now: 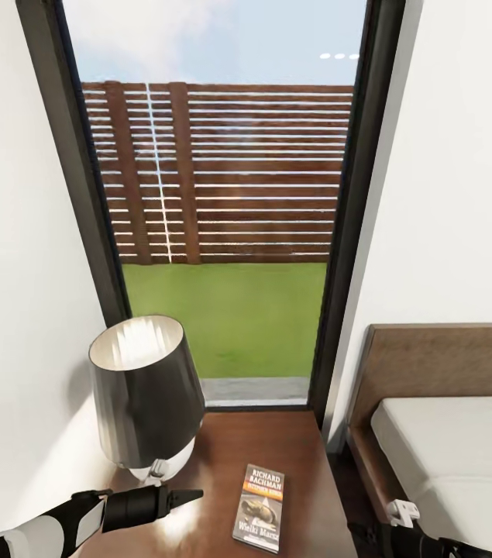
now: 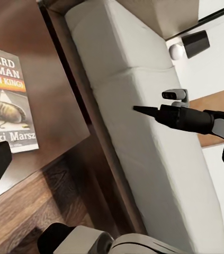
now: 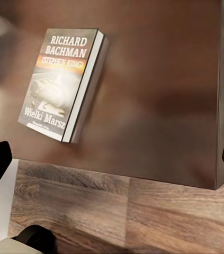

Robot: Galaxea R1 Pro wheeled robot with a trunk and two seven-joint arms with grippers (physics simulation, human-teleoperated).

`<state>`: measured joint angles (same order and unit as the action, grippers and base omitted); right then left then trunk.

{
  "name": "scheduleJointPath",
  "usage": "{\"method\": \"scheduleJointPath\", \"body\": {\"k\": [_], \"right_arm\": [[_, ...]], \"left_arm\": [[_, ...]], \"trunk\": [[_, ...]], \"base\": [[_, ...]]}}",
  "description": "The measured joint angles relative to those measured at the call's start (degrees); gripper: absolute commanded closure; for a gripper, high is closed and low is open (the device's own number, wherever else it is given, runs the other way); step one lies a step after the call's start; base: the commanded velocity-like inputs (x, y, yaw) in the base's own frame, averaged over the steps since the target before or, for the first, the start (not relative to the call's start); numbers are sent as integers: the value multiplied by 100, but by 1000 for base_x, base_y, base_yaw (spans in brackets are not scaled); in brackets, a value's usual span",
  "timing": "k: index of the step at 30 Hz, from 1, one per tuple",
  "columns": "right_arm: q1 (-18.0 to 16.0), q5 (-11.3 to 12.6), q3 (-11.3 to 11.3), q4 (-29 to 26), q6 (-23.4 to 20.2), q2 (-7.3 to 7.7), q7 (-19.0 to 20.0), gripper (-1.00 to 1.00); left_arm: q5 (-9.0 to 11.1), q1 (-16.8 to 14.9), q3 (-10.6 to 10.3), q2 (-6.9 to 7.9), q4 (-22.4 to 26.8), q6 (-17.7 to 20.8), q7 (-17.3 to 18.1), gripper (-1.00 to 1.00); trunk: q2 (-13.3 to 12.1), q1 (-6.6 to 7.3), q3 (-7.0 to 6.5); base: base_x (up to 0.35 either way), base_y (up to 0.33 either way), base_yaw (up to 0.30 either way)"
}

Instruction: In the bedroom, move the book from the bed onto either nightstand, and place the two sandals side by side next to the bed.

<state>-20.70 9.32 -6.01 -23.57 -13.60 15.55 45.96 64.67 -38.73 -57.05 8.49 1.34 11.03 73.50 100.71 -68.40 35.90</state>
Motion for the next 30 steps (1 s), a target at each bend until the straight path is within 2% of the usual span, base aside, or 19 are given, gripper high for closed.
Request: {"method": "scheduleJointPath", "body": {"k": [17, 19, 25, 30], "right_arm": [[-1, 5, 0, 2, 0, 0, 0, -100], [-1, 8, 0, 9, 0, -2, -4, -100], [0, 3, 0, 12, 6, -3, -11, -100], [0, 2, 0, 18, 58, -3, -17, -100]], "left_arm": [[0, 0, -1, 0, -2, -3, -29, -100], [-7, 0, -3, -4, 0, 0, -236, -100], [-6, 0, -1, -8, 1, -3, -408, -100], [-5, 18, -6, -9, -5, -47, -845, -100]], "trunk": [[-682, 373, -305], [-762, 417, -341], [-1003, 549, -449], [-1204, 659, -539]], "base": [[0, 0, 0], [0, 0, 0], [0, 0, 0], [0, 0, 0]]}}
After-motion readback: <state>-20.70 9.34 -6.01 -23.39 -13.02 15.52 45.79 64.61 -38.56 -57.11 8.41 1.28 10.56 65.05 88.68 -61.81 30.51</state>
